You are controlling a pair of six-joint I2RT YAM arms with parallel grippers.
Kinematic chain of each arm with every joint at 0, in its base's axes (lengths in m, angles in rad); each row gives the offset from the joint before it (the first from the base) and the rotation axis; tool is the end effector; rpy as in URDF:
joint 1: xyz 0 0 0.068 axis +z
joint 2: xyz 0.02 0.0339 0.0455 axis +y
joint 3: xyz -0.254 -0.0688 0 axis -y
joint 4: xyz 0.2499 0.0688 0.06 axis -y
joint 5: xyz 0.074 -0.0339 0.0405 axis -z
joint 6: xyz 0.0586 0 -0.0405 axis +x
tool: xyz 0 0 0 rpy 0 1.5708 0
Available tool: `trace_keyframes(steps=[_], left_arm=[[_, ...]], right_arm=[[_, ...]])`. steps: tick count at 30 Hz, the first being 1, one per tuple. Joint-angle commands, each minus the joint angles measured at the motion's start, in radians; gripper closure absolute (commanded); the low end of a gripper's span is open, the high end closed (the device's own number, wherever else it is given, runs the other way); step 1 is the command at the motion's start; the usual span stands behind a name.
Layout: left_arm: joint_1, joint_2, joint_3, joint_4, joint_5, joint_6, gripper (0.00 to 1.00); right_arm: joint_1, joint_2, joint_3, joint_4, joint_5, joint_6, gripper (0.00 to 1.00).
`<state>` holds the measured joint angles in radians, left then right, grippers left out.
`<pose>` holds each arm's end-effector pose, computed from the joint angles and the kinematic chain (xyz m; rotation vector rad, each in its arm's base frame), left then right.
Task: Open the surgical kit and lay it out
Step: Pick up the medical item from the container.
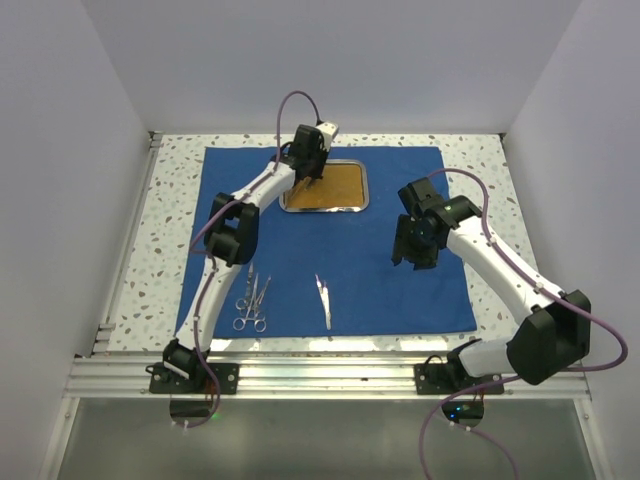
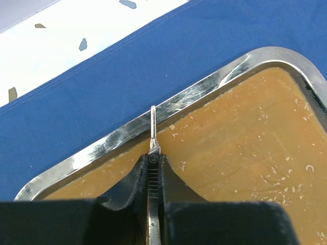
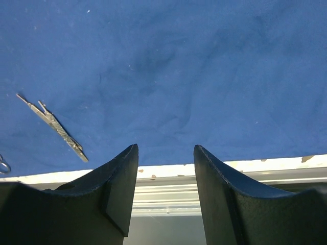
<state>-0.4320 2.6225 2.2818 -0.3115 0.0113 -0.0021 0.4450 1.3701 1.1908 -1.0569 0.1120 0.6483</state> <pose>0.5460 -0.2524 0.1321 0.4827 2.1818 -0.2503 0.2460 0.1100 0.2520 0.3101 2.7790 0.1116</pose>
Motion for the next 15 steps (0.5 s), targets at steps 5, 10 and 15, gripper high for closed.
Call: trace_keyframes(steps=[5,10,15], left_arm=[[0.007,0.034,-0.024,-0.046,0.021,0.017,1.00],[0.009,-0.010,-0.007,-0.034,0.013,0.010,1.00],[0.009,-0.087,-0.015,-0.026,-0.008,-0.048,1.00]], right_arm=[[0.003,-0.003,0.029,0.023,-0.009,0.022,0.49],[0.001,-0.011,0.024,0.028,-0.014,0.024,0.49],[0.003,-0.022,0.020,0.037,-0.023,0.025,0.49]])
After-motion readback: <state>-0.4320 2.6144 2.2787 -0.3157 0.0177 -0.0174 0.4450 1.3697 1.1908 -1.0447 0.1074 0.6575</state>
